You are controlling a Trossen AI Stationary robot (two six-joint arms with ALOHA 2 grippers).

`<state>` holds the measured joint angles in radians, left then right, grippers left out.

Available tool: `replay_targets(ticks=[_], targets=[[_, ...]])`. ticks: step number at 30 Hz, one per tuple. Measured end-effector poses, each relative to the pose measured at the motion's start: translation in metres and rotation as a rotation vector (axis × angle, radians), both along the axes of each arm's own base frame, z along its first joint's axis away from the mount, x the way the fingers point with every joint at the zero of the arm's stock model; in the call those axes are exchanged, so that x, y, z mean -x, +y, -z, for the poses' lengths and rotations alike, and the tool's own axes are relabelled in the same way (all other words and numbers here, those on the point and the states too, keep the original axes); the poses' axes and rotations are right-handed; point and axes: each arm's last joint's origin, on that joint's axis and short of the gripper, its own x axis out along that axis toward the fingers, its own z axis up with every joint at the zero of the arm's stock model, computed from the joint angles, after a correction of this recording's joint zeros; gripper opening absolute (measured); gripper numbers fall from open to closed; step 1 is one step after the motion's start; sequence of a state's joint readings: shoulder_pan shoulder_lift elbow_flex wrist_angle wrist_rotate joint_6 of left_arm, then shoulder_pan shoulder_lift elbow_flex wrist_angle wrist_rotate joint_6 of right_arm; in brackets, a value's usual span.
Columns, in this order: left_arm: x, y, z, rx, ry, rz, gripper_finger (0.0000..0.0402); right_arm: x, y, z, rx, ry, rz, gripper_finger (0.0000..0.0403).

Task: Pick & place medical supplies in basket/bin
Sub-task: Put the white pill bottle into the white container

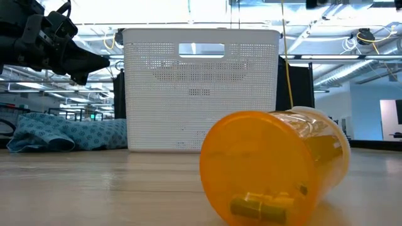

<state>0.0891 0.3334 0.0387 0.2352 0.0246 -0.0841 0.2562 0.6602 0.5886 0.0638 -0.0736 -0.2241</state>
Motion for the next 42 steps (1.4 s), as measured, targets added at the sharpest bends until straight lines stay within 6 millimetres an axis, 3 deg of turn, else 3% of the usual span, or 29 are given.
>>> replay_targets(ticks=[10,18,27,30,34,38,42], targets=[[0.000,0.000,0.000,0.000,0.000,-0.008,0.0033,0.015,-0.005,0.083,-0.017,-0.237,0.068,0.0148],[0.000,0.001,0.000,-0.009,0.000,-0.018,0.0033,0.019,-0.009,0.088,0.003,-0.268,0.091,0.0148],[0.001,0.005,0.000,-0.064,0.008,-0.165,0.0033,0.016,-0.019,0.088,0.034,-0.275,0.185,0.0148],[0.001,0.005,0.000,-0.096,0.012,-0.163,0.0033,0.017,-0.023,0.082,-0.003,-0.317,0.207,0.0148],[0.001,0.005,0.000,-0.127,0.017,-0.160,0.0033,0.010,-0.025,0.059,-0.023,-0.331,0.233,0.0149],[0.001,0.005,0.000,-0.188,0.026,-0.156,0.0033,-0.007,-0.031,0.021,0.048,-0.261,0.296,0.0148],[0.001,0.005,0.000,-0.226,0.031,-0.153,0.0033,-0.025,-0.048,-0.029,0.121,-0.202,0.495,0.0148]])
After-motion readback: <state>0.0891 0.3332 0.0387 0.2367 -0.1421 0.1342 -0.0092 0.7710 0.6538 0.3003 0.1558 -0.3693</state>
